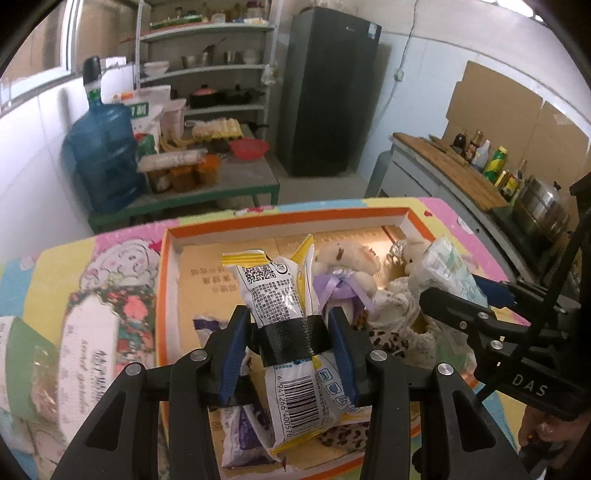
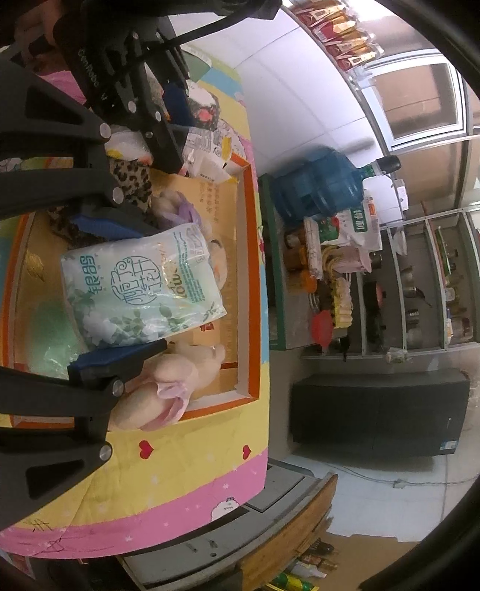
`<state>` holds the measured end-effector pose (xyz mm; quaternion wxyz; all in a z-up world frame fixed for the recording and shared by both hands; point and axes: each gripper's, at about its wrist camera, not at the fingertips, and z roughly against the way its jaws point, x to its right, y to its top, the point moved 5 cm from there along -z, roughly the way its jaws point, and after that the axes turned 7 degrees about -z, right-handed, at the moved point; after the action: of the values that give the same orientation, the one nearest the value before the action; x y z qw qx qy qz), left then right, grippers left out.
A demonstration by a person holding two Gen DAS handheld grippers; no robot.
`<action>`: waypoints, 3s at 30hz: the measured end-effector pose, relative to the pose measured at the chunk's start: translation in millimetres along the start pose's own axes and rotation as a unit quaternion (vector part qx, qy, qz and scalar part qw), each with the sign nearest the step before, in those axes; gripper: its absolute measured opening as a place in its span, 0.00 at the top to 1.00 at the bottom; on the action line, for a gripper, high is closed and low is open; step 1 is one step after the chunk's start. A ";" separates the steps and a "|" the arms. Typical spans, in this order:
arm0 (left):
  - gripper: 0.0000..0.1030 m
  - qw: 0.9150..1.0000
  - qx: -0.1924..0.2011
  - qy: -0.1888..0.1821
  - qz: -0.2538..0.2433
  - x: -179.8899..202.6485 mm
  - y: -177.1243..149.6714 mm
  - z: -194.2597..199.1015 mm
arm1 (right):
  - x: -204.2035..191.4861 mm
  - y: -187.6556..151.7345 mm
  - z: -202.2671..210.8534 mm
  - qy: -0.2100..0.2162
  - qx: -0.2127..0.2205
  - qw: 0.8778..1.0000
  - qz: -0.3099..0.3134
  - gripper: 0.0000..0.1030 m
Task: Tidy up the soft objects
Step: 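Lower both items into the orange box and open both grippers, then move both tools back from the box over the quilt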
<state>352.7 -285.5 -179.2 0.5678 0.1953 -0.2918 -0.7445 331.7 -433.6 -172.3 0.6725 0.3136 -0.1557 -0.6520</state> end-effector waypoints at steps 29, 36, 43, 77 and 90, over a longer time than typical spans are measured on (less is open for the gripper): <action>0.35 0.999 0.019 -0.015 0.023 -15.0 -5.9 14.2 | -1.0 -0.9 3.6 0.017 0.006 0.999 -0.030 0.30; 0.35 0.998 0.042 -0.024 0.036 -25.5 -6.0 39.6 | -16.3 -2.7 26.7 0.019 0.030 0.998 -0.042 0.30; 0.35 0.997 0.064 -0.029 0.038 -36.2 -10.8 69.3 | -45.7 -8.8 47.5 0.025 0.042 0.998 -0.042 0.30; 0.35 0.993 0.093 0.049 0.049 -238.2 -135.2 200.4 | -271.4 -56.4 69.4 0.057 0.051 0.997 0.029 0.30; 0.28 0.994 0.077 -0.039 -0.064 -283.5 -172.8 178.5 | -303.3 -80.7 57.9 0.036 0.030 0.999 0.022 0.30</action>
<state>194.3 56.4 -169.7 0.4906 0.2277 -0.3568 -0.7617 202.3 -146.8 -118.5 0.6818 0.3535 -0.1581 -0.6206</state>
